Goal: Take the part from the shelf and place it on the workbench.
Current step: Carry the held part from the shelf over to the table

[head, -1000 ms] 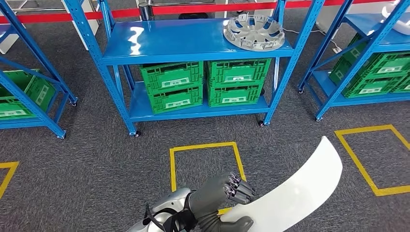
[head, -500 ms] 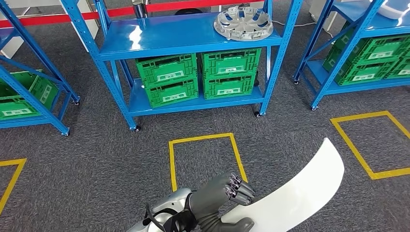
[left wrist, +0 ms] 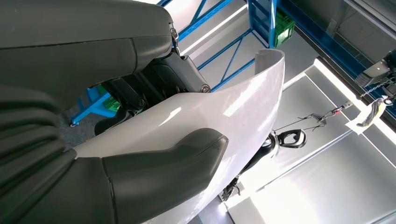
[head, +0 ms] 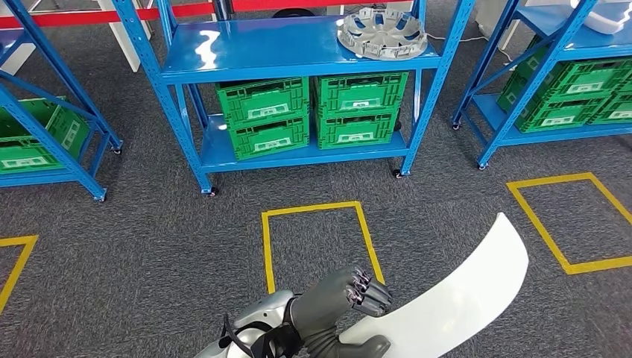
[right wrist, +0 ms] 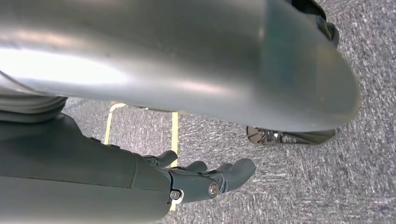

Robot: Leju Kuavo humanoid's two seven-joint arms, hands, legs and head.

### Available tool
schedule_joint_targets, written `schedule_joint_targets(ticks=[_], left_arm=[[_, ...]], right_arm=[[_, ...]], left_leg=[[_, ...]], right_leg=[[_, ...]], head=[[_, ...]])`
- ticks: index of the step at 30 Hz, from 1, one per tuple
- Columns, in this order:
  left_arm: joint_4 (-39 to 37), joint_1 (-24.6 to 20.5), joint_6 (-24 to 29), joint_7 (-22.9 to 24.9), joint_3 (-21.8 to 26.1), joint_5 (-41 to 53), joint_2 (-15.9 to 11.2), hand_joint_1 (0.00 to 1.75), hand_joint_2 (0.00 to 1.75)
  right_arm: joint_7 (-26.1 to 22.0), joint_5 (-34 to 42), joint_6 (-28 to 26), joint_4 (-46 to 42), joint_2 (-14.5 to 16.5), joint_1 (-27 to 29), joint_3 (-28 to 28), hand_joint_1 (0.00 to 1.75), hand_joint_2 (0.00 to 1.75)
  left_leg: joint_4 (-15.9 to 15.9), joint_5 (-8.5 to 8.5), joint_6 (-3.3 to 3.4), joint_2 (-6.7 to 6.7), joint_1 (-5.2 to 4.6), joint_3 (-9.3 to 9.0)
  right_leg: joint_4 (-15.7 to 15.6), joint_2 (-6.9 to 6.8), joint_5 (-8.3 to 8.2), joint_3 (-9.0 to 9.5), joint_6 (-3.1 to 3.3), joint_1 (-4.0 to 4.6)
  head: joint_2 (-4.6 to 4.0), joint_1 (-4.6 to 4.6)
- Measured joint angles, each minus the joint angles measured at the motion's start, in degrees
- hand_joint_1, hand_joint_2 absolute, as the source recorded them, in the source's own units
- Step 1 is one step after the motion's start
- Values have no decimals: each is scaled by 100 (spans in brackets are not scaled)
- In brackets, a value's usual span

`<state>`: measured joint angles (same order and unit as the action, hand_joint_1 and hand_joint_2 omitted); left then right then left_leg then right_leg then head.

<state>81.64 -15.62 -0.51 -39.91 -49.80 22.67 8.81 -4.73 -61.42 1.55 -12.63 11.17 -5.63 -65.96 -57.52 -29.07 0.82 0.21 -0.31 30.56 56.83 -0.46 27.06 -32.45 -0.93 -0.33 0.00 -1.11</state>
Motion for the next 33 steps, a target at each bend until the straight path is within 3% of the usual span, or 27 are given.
schedule_joint_targets(ticks=[5,18,24,26,29,30,31,33], left_arm=[[2,0,-4,13,0,17,0,175,175],[-16,1,31,79,-1,137,-4,175,175],[-10,2,44,81,-1,142,-4,175,175],[-5,1,56,80,0,142,8,175,175],[-14,13,64,83,1,145,14,175,175],[-20,20,64,85,1,146,12,175,175],[-24,24,64,85,1,149,10,175,175],[-27,26,63,85,1,155,11,175,175]], right_arm=[[-8,-28,0,0,0,1,2,0,0],[-194,-97,0,0,0,0,2,0,0],[-205,-93,0,0,-2,-2,2,0,0],[-205,-93,1,0,-7,-3,2,0,0],[-204,-92,2,0,-14,7,2,0,0],[-202,-90,2,0,-17,14,2,0,0],[-199,-86,2,0,-21,20,2,0,0],[-196,-73,2,0,-29,21,2,0,0]], left_leg=[[-16,12,20,1,-9,28],[-36,19,14,2,-22,59],[1,70,84,1,-13,71],[85,138,139,9,31,56],[102,179,165,31,51,104],[87,178,160,46,55,122],[66,172,147,67,63,136],[-4,136,86,125,96,154]], right_leg=[[-4,0,-28,-24,-45,-7],[17,-2,-40,-64,-61,-19],[9,-6,-60,-70,-120,-33],[253,7,125,-182,-158,-32],[1342,20,687,-682,-232,-65],[1590,19,758,-791,-253,-81],[1621,16,715,-793,-271,-98],[1038,-49,382,-467,-311,-136]], head=[[0,-1],[0,-4],[0,-4],[0,10],[0,39],[0,43],[0,44],[0,49]])
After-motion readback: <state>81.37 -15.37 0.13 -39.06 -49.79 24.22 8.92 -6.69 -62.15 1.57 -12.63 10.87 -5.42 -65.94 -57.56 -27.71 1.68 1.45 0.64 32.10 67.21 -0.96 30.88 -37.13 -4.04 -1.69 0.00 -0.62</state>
